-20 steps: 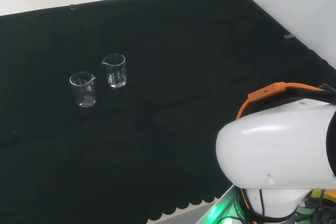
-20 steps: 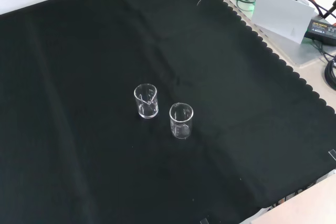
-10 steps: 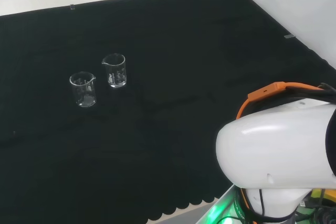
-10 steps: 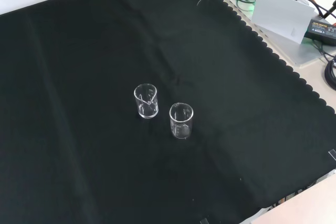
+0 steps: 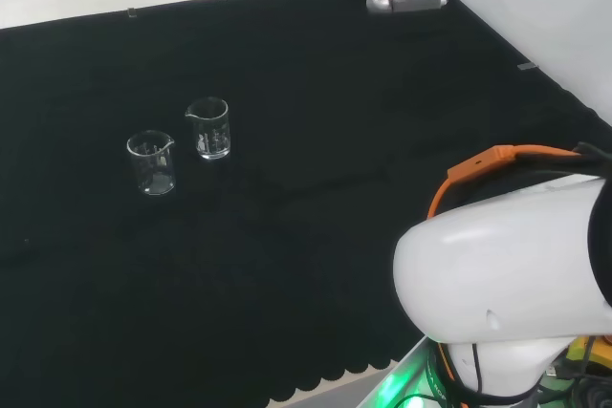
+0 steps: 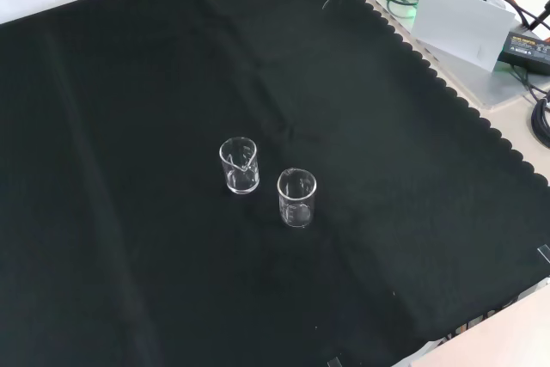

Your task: Pick up the beaker on the right.

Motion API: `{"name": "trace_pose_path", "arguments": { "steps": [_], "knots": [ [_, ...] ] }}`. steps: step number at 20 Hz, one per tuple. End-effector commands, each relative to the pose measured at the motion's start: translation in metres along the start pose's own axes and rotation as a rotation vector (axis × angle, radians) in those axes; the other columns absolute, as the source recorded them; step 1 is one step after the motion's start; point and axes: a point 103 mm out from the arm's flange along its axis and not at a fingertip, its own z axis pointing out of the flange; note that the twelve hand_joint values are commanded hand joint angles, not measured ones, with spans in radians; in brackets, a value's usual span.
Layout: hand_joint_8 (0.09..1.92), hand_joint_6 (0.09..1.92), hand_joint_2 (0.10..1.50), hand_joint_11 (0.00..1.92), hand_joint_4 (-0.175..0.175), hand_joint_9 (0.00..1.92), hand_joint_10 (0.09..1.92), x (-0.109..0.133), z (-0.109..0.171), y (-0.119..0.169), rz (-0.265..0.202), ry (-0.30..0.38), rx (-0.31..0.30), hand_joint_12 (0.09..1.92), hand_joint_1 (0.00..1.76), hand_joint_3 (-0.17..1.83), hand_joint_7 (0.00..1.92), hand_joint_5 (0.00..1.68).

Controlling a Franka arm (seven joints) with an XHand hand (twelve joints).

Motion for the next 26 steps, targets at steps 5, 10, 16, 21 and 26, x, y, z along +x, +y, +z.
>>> {"name": "trace_pose_path", "arguments": {
  "steps": [5,10,16,21,26],
  "knots": [
    [0.45,0.09,1.32,0.00,-0.037,0.10,0.63,-0.042,0.091,0.100,-0.079,0.128,0.056,0.91,0.17,0.22,0.09,0.27],
    [0.45,0.09,1.31,0.00,-0.038,0.09,0.63,-0.047,0.122,0.130,-0.096,0.160,0.083,0.91,0.19,0.22,0.09,0.26],
    [0.46,0.09,1.25,0.00,-0.035,0.10,0.64,-0.036,0.156,0.160,-0.151,0.199,0.111,0.92,0.27,0.20,0.07,0.23],
    [0.46,0.09,1.17,0.00,-0.030,0.13,0.65,-0.028,0.187,0.181,-0.158,0.220,0.131,0.95,0.37,0.20,0.07,0.21],
    [0.51,0.09,0.98,0.00,-0.028,0.18,0.69,-0.024,0.215,0.196,-0.156,0.254,0.176,1.11,0.52,0.36,0.08,0.21]
  ]
}}
